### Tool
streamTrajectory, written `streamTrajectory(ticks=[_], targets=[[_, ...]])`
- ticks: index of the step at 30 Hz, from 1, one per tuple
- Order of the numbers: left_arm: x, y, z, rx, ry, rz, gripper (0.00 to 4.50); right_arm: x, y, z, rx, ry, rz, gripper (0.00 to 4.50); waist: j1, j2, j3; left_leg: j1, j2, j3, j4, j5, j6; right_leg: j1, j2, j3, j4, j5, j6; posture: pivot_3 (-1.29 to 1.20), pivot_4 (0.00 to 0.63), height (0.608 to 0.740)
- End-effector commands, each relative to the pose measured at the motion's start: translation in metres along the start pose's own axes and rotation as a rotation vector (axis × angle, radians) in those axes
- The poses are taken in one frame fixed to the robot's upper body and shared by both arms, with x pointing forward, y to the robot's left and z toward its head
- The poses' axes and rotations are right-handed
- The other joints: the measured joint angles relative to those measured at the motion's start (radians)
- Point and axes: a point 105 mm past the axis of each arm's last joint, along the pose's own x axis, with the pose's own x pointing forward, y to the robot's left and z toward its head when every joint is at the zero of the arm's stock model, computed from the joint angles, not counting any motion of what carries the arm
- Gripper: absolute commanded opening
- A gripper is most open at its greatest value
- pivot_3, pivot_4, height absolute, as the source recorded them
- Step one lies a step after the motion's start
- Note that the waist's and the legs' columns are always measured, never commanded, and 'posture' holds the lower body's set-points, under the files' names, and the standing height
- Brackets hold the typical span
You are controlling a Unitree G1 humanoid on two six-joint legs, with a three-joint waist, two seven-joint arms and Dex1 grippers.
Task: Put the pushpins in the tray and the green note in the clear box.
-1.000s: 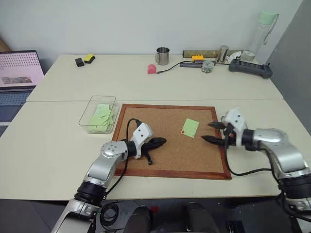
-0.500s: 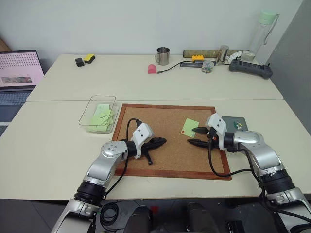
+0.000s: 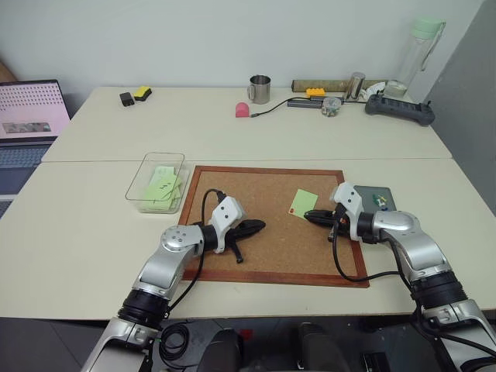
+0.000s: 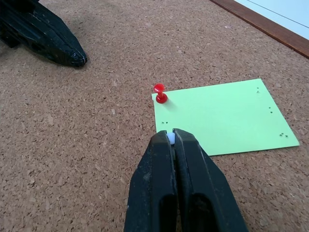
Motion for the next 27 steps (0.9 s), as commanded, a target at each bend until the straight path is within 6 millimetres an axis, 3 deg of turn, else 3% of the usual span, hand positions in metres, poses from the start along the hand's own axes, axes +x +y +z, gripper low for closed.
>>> streamTrajectory(ticks=[1,18,23,27], targets=[[-0.004,0.003,-0.014,-0.018,0.057,0.029,0.00,-0.005,-0.001,0.024,-0.019,-0.088,0.005,0.05,0.000,0.000,0.000,0.000,0.000,0.000,0.000,0.000,0.000,0.000,0.000,0.000,0.000,0.000,0.000,0.00,0.150,0.740],[-0.001,-0.001,-0.018,-0.028,0.067,0.020,0.00,-0.026,-0.015,0.059,0.129,-0.249,-0.059,0.05,0.001,0.000,0.000,0.000,0.000,0.000,0.000,0.000,0.000,0.000,0.000,0.000,0.000,0.000,0.000,0.00,0.150,0.740],[-0.001,-0.002,-0.019,-0.030,0.068,0.020,0.00,-0.041,-0.023,0.056,0.140,-0.234,-0.125,0.05,0.001,0.000,0.000,0.000,0.000,0.000,0.000,0.000,0.000,0.000,0.000,0.000,0.000,0.000,0.000,0.00,0.150,0.740],[0.000,-0.002,-0.019,-0.031,0.065,0.021,0.00,-0.074,-0.057,0.028,0.122,-0.097,-0.324,0.05,0.001,0.000,0.000,-0.001,0.000,0.000,0.000,0.000,0.000,0.000,0.000,0.000,-0.001,0.000,0.000,0.00,0.150,0.740]])
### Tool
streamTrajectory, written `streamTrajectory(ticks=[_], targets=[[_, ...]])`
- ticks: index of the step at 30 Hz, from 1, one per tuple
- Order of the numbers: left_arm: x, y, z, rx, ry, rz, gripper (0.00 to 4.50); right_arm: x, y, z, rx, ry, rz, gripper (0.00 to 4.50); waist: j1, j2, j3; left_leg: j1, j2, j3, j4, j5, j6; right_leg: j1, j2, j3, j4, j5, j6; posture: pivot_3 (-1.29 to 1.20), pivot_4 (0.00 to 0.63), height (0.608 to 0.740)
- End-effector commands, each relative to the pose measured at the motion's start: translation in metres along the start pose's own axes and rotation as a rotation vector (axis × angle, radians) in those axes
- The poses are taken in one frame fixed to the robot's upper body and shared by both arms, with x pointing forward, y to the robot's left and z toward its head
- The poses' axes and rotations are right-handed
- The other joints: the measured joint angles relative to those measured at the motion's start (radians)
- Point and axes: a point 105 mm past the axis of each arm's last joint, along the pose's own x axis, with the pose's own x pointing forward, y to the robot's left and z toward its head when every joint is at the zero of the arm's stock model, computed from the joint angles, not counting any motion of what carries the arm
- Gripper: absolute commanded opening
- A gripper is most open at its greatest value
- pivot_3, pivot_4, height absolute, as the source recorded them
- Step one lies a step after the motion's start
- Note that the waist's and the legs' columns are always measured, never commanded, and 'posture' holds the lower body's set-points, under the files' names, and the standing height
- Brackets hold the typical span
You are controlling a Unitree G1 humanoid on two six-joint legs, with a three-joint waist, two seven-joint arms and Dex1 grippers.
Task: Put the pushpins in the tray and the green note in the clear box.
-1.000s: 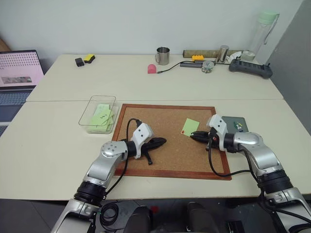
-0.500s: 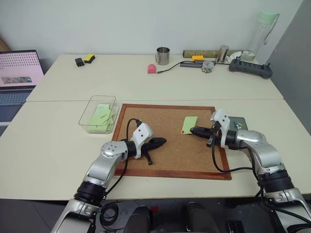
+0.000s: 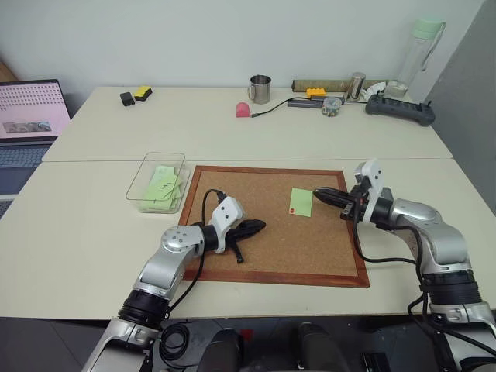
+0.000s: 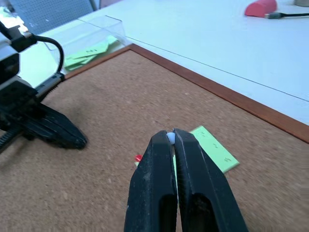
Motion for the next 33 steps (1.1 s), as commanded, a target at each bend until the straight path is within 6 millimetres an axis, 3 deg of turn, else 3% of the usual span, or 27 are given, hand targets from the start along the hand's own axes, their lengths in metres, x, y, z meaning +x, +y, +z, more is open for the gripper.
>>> streamTrajectory(ticks=[1,4,8,14,18,21,24,29,33], targets=[[-0.002,-0.001,-0.019,-0.029,0.069,0.019,0.00,-0.038,-0.047,-0.002,-0.056,0.065,-0.240,0.05,0.000,0.000,0.000,0.000,0.000,0.000,0.000,0.000,0.000,0.000,0.000,0.000,0.000,0.000,0.000,0.00,0.150,0.740],[-0.002,-0.001,-0.019,-0.029,0.070,0.018,0.00,-0.059,-0.072,-0.016,-0.066,0.155,-0.372,0.05,0.001,0.000,0.000,0.000,0.000,0.001,0.000,0.000,0.000,0.000,0.000,0.000,-0.002,0.000,0.000,0.00,0.150,0.740],[-0.001,0.000,-0.020,-0.027,0.071,0.017,0.00,-0.068,-0.080,-0.032,-0.055,0.224,-0.416,0.05,0.000,0.001,0.000,0.000,0.000,0.001,0.000,0.000,0.000,0.000,0.000,0.000,-0.002,0.000,0.000,0.00,0.150,0.740],[0.000,0.001,-0.019,-0.025,0.070,0.015,0.00,-0.069,-0.080,-0.037,-0.045,0.234,-0.426,1.16,0.000,0.001,0.000,0.000,0.000,0.001,0.000,0.000,0.001,0.001,0.000,0.001,-0.003,0.000,0.000,0.00,0.150,0.740],[-0.001,0.001,-0.019,-0.026,0.071,0.015,0.00,-0.070,-0.078,-0.028,-0.041,0.196,-0.420,2.06,0.000,0.001,0.000,0.000,0.000,0.001,0.000,0.000,0.001,0.001,0.000,0.001,-0.003,0.000,0.001,0.00,0.150,0.740],[-0.002,0.001,-0.019,-0.027,0.071,0.016,0.00,-0.061,-0.063,-0.011,-0.051,0.131,-0.323,2.60,0.000,0.001,0.000,-0.001,0.000,0.001,0.000,0.000,0.001,0.001,0.000,0.001,-0.003,0.000,0.001,0.00,0.150,0.740],[-0.002,0.000,-0.019,-0.026,0.070,0.014,0.00,-0.044,-0.028,0.001,-0.130,0.119,-0.126,3.31,0.000,0.001,0.000,-0.001,0.000,0.001,0.000,0.000,0.001,0.001,0.000,0.000,-0.003,0.000,0.001,0.00,0.150,0.740],[-0.002,0.001,-0.019,-0.024,0.070,0.013,0.00,-0.013,0.018,0.006,-0.245,0.109,0.067,3.31,0.000,0.001,0.000,0.000,0.001,0.000,0.000,0.000,0.001,0.001,0.000,0.000,-0.004,-0.002,0.005,0.00,0.150,0.740],[-0.001,0.001,-0.019,-0.022,0.070,0.011,0.00,0.013,0.033,0.002,-0.311,0.096,0.119,3.31,0.000,0.001,0.000,-0.001,0.000,0.000,0.000,0.000,0.001,0.001,0.000,0.000,-0.004,-0.002,0.005,0.00,0.150,0.740]])
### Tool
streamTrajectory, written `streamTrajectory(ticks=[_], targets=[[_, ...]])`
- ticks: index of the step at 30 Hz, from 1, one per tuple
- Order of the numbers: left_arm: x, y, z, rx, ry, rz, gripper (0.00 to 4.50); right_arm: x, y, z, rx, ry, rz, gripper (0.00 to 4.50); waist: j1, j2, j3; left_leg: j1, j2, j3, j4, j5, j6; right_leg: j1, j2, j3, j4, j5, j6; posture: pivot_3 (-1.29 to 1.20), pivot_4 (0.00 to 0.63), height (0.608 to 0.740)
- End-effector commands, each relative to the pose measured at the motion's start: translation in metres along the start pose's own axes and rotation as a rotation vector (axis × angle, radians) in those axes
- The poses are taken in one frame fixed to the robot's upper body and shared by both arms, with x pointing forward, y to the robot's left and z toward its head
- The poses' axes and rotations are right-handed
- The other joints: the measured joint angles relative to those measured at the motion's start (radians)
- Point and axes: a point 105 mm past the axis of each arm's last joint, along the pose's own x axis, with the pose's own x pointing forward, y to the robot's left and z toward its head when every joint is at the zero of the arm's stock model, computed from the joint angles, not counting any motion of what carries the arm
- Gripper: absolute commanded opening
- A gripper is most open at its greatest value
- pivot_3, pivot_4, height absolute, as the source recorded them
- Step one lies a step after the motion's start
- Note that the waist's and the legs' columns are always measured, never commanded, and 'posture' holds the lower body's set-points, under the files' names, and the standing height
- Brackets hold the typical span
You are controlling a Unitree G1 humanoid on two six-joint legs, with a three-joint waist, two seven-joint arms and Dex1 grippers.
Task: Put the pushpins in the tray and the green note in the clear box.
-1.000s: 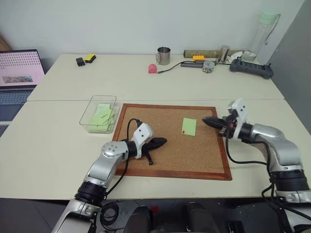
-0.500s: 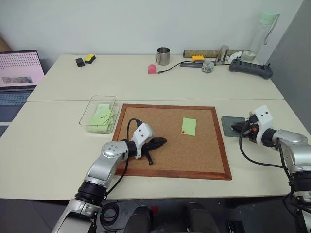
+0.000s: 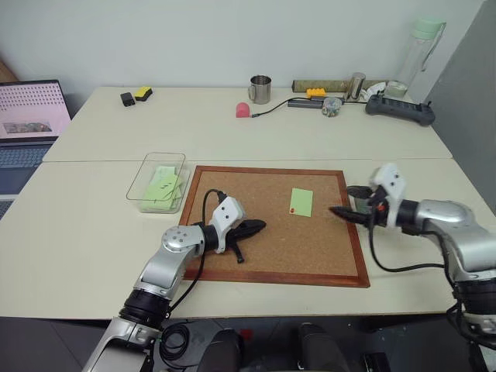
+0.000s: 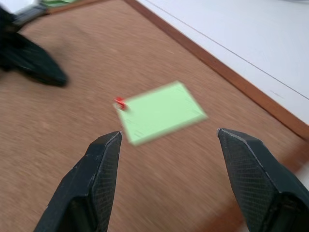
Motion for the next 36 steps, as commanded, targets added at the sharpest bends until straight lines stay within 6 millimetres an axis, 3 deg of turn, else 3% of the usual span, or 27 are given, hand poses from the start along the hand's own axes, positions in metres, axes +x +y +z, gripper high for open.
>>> streamTrajectory(ticks=[1,6,14,30,36], targets=[[-0.002,0.000,-0.018,-0.026,0.074,0.013,0.00,0.023,0.009,0.015,-0.128,-0.036,0.030,3.31,0.000,0.000,0.000,0.000,0.000,0.000,0.000,0.000,0.000,0.000,0.000,0.000,0.000,0.000,0.000,0.00,0.150,0.740],[-0.001,0.001,-0.018,-0.019,0.077,0.008,0.00,0.048,0.009,0.012,-0.103,-0.055,0.033,3.31,0.000,0.000,0.000,0.000,0.000,0.000,0.000,0.000,0.000,0.000,0.000,0.000,0.000,0.001,-0.001,0.00,0.150,0.740],[-0.002,0.002,-0.018,-0.014,0.080,0.012,0.00,0.068,0.008,-0.002,-0.060,-0.050,0.039,3.31,0.000,0.000,0.000,0.000,0.000,0.000,-0.001,0.000,0.000,0.000,0.000,0.000,-0.001,0.003,-0.004,0.00,0.150,0.740],[-0.003,0.002,-0.019,-0.016,0.084,0.016,0.00,0.069,0.001,-0.013,-0.043,-0.069,0.011,0.09,-0.001,0.000,0.000,0.000,0.000,0.000,0.000,0.000,0.000,0.000,0.000,0.000,-0.001,0.003,-0.004,0.00,0.150,0.740],[-0.003,0.001,-0.021,-0.020,0.086,0.016,0.00,0.067,0.003,0.000,-0.055,-0.113,0.025,0.02,-0.001,0.000,0.000,0.000,0.000,0.000,0.000,0.000,0.000,0.000,0.000,0.000,-0.001,0.003,-0.004,0.00,0.150,0.740]])
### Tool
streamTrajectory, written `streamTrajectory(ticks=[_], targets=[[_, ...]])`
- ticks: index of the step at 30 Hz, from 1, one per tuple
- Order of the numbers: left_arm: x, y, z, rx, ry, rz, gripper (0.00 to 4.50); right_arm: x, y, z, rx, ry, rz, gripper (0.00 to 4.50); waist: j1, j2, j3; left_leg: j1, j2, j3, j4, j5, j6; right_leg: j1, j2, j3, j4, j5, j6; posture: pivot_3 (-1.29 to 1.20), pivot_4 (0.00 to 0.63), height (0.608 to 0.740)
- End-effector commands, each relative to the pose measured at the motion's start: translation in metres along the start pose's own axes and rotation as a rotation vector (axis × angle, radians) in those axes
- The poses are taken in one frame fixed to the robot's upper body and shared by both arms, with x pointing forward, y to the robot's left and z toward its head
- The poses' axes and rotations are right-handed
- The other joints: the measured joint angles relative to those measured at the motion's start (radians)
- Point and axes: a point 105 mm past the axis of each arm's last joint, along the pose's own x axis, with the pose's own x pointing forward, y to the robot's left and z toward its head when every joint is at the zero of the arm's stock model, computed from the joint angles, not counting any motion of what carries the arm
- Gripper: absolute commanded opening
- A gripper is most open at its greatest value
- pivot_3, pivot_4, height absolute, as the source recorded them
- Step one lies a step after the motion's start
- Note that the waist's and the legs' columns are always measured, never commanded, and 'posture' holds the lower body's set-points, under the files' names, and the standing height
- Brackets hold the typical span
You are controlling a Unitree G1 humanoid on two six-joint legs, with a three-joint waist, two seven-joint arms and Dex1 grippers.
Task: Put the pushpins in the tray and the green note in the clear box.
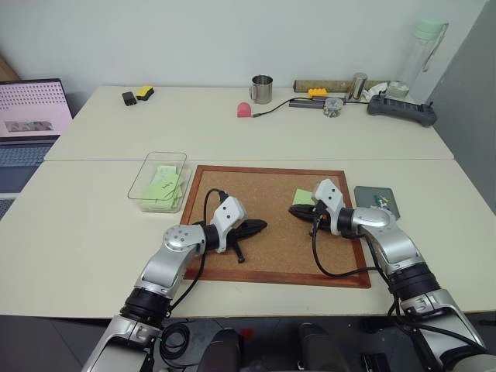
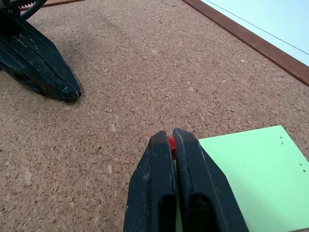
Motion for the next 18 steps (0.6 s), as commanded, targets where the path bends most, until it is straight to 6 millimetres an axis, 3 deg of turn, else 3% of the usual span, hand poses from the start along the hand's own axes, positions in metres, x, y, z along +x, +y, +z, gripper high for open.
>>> streamTrajectory(ticks=[1,9,12,16,18], targets=[[-0.004,0.001,-0.022,-0.030,0.083,0.023,0.00,-0.006,-0.005,0.025,-0.035,-0.086,-0.017,0.02,0.000,0.000,0.000,0.000,0.000,0.000,0.000,0.000,0.000,0.000,0.000,0.000,0.000,0.000,0.000,0.00,0.150,0.740],[-0.002,0.002,-0.019,-0.056,0.058,0.033,0.00,-0.013,-0.001,0.058,-0.120,-0.152,0.019,0.02,0.000,0.000,0.000,0.000,0.000,0.000,0.000,0.000,0.000,-0.001,0.000,0.000,0.000,0.000,0.000,0.00,0.150,0.740],[-0.003,0.006,-0.007,-0.106,0.004,0.051,0.00,-0.017,0.003,0.067,-0.194,-0.150,0.039,0.02,0.001,0.000,0.000,0.000,0.000,0.000,0.000,0.000,0.000,0.000,0.000,0.000,0.000,0.000,0.000,0.00,0.150,0.740],[-0.016,0.017,0.024,-0.190,-0.112,0.068,0.00,-0.023,0.005,0.077,-0.325,-0.140,0.058,0.02,0.000,0.000,0.000,-0.002,0.000,-0.001,0.000,0.000,0.000,-0.001,0.000,-0.001,0.000,0.000,0.000,0.00,0.150,0.740],[-0.023,0.022,0.038,-0.234,-0.160,0.072,0.37,-0.026,0.008,0.080,-0.419,-0.125,0.075,0.00,-0.002,0.000,0.001,-0.002,0.000,-0.001,-0.001,0.000,0.000,-0.002,0.000,-0.001,0.000,0.000,0.000,0.00,0.150,0.740]])
